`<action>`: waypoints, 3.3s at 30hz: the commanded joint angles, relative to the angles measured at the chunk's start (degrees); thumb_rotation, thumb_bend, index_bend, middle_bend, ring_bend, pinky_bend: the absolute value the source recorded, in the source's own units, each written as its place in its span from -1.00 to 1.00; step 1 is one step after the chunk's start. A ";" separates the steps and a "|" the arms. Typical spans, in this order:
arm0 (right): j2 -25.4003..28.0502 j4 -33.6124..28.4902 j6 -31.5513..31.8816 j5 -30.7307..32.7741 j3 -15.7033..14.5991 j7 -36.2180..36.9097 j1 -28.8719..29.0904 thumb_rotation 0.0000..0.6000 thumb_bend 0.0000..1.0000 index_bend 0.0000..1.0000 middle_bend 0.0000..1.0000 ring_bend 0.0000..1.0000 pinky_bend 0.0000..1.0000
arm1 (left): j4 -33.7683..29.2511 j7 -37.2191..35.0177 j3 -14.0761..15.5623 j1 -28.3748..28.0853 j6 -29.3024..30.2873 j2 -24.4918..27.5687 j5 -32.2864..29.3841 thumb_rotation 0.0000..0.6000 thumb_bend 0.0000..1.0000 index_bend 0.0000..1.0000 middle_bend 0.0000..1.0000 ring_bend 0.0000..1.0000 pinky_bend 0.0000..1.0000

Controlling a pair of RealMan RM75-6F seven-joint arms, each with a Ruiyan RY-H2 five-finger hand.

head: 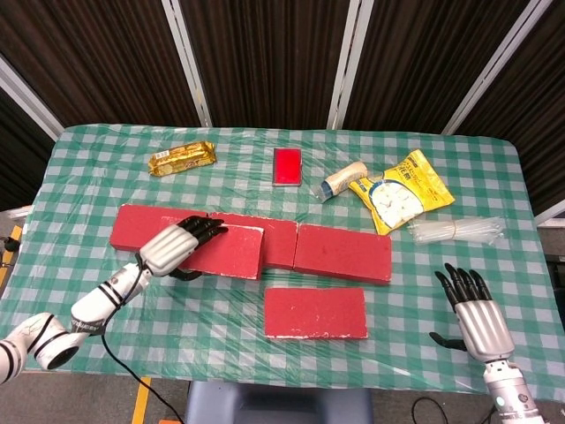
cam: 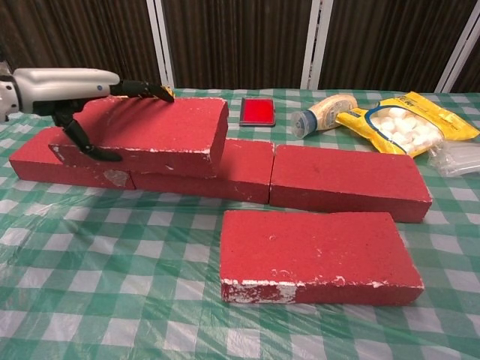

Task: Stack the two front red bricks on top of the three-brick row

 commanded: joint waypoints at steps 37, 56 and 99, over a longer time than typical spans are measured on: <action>-1.84 0.55 -0.88 4.86 1.81 -3.68 0.48 0.76 -0.68 -1.00 -1.00 -1.00 -1.00 | 26.47 -21.85 8.55 -12.28 -5.99 -9.30 3.52 1.00 -0.24 -0.81 0.06 0.44 0.37; -2.47 0.51 -1.28 5.56 1.71 -4.98 0.78 0.76 -0.68 -1.00 -1.00 -1.00 -1.00 | 24.17 -23.20 10.25 -12.75 -8.23 -7.95 2.12 1.00 -0.30 -0.89 -0.34 -0.42 -0.48; -2.06 -0.50 -1.45 6.58 1.42 -6.14 0.87 0.76 -0.67 -1.00 -1.00 -1.00 -1.00 | 20.16 -21.55 10.38 -12.92 -11.33 -5.85 -0.48 1.00 -0.34 -1.00 -1.00 -1.00 -0.95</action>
